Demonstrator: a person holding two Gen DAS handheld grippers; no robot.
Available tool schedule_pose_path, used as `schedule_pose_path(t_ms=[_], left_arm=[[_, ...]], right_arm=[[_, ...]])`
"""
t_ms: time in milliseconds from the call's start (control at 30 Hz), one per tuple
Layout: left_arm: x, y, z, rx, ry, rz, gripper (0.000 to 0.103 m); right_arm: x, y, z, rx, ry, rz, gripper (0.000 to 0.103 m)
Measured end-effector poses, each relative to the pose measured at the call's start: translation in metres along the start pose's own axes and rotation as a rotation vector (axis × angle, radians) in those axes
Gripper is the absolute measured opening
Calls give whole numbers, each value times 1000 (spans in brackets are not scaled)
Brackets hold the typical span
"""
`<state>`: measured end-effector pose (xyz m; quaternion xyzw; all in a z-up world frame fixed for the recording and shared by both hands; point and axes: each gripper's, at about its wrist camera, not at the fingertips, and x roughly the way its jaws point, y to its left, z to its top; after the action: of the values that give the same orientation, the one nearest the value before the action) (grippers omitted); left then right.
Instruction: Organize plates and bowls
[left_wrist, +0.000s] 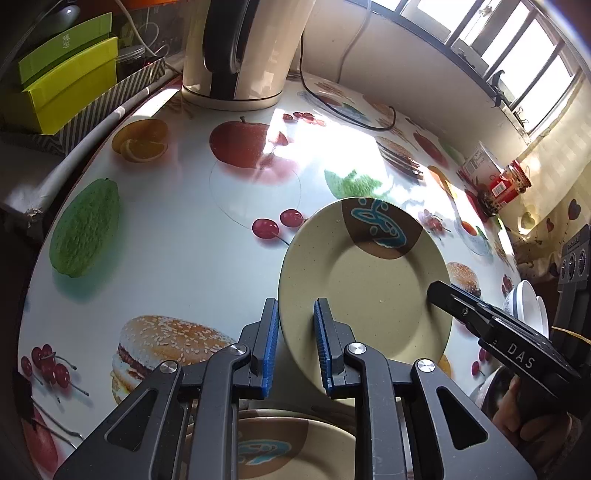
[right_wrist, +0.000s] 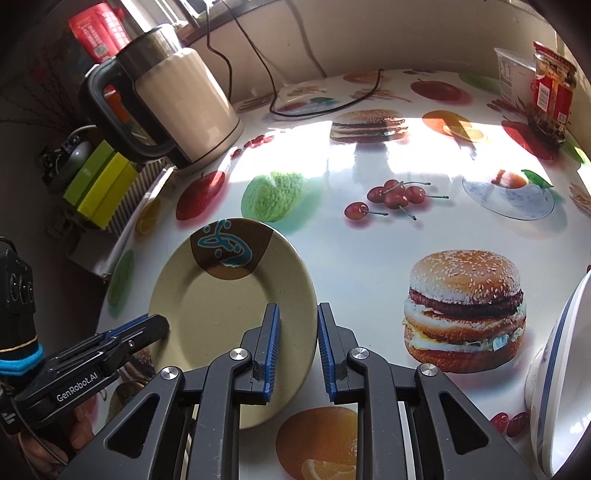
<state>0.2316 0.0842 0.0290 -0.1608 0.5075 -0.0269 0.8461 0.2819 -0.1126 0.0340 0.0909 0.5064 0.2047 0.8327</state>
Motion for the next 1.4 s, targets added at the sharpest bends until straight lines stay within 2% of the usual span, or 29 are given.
schedule_pose_path(t_ms=[700, 1400], left_arm=[[-53, 10, -28, -16, -67, -3, 20], [-70, 43, -82, -77, -48, 36, 20]], right_arm=[[-46, 35, -21, -67, -45, 21, 20], [-45, 68, -72, -113, 12, 40, 20]])
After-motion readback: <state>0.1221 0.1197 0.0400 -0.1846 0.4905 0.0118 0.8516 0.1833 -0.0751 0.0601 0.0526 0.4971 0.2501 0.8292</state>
